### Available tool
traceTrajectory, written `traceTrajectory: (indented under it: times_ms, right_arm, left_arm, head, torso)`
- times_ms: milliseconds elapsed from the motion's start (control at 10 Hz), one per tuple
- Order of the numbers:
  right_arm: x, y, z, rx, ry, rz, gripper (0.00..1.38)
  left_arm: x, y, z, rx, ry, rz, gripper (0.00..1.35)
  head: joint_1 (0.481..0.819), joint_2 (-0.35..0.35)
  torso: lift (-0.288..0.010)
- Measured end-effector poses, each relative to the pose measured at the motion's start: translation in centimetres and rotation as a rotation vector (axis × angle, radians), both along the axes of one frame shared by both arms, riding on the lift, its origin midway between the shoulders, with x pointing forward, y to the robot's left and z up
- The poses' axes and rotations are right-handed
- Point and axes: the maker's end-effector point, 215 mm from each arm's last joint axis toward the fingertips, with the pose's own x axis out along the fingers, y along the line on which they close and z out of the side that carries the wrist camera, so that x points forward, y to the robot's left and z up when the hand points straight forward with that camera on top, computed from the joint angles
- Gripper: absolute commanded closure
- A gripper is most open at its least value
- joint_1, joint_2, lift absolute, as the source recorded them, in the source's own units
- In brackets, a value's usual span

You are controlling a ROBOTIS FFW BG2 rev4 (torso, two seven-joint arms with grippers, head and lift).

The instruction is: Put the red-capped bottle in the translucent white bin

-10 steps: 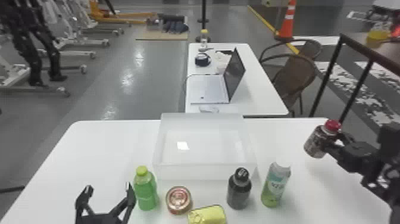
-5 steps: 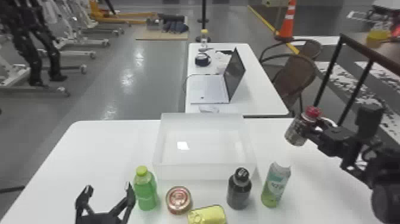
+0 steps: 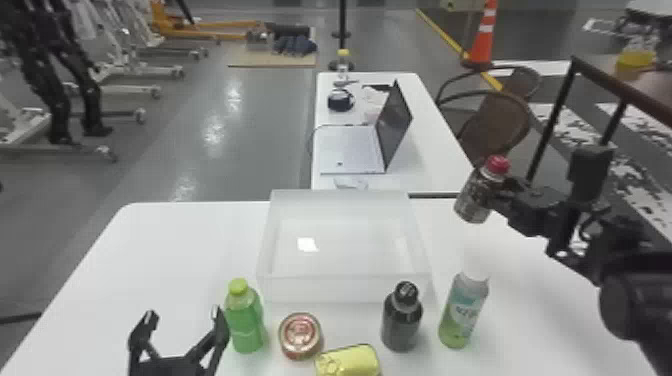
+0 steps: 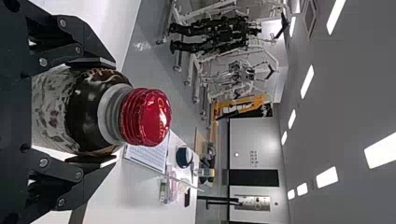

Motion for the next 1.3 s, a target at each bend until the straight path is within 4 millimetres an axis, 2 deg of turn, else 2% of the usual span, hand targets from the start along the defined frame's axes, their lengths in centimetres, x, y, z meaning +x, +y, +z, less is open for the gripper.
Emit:
traceTrajectory:
  times_ms: [200, 700, 1200, 1300]
  right_arm:
    - [1.0, 2.1, -0.4, -0.004, 0.017, 0.032, 1.16]
    - [2.1, 10.2, -2.0, 0.011, 0.034, 0.170, 1.16]
    - [0.8, 15.1, -6.9, 0.018, 0.118, 0.255, 1.16]
    - [0.6, 15.3, -7.5, 0.013, 0.127, 0.261, 0.90]
  left_arm:
    - [0.1, -0.2, 0.0, -0.003, 0.000, -0.003, 0.30]
    - [0.8, -1.7, 0.2, -0.027, -0.007, -0.026, 0.30]
    - [1.3, -2.3, 0.4, -0.038, -0.014, -0.035, 0.30]
    - [1.4, -2.4, 0.4, -0.040, -0.015, -0.037, 0.30]
  head:
    - [0.549, 0.000]
    - [0.549, 0.000]
    - [0.549, 0.000]
    - [0.549, 0.000]
  torso:
    - [-0.100]
    - [-0.100]
    - [-0.100]
    - [-0.100]
